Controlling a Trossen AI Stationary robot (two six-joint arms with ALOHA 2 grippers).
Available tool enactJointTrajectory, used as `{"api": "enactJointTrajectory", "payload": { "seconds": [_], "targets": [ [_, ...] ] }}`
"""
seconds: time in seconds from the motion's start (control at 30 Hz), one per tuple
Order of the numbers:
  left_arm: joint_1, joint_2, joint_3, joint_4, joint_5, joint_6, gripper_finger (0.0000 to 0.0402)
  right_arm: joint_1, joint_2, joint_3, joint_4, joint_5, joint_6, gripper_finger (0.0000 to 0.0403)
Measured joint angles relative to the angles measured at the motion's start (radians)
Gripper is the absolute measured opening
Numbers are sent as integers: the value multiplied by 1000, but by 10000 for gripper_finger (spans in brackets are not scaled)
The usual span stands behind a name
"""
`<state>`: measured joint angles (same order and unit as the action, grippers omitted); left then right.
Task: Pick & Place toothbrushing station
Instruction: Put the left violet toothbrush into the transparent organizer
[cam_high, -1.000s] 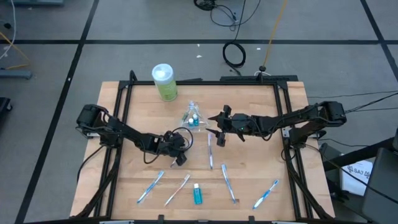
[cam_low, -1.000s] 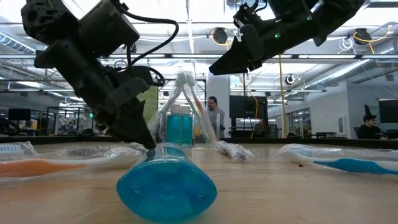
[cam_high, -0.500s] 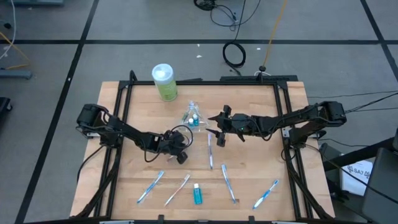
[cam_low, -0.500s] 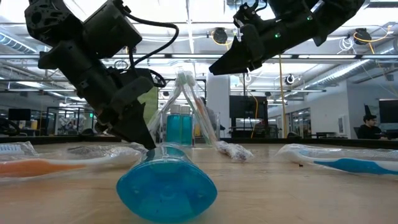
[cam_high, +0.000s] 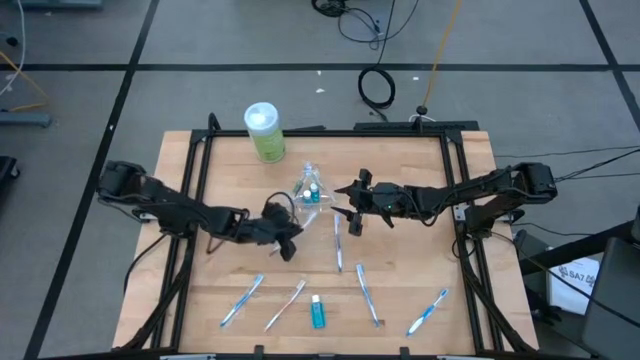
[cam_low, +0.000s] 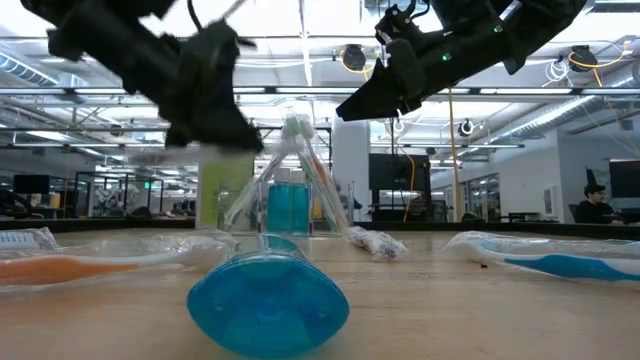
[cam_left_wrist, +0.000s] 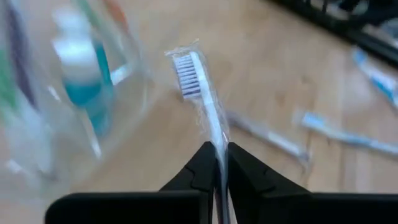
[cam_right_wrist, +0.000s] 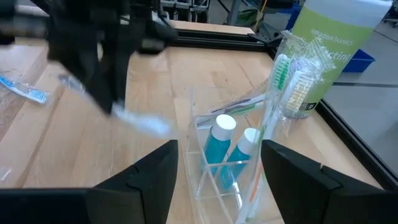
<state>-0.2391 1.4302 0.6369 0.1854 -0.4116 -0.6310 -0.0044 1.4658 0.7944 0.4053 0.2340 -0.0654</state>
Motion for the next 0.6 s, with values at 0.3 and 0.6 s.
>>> {"api": "enactJointTrajectory", "payload": {
  "seconds": [0.3,0.6],
  "targets": [
    [-9,-191,0,80,-363,257,10,0,0,0,0,0,-1,224],
    [37,-233,1,230,-468,482,11,0,0,0,0,0,-2,224]
  ]
}}
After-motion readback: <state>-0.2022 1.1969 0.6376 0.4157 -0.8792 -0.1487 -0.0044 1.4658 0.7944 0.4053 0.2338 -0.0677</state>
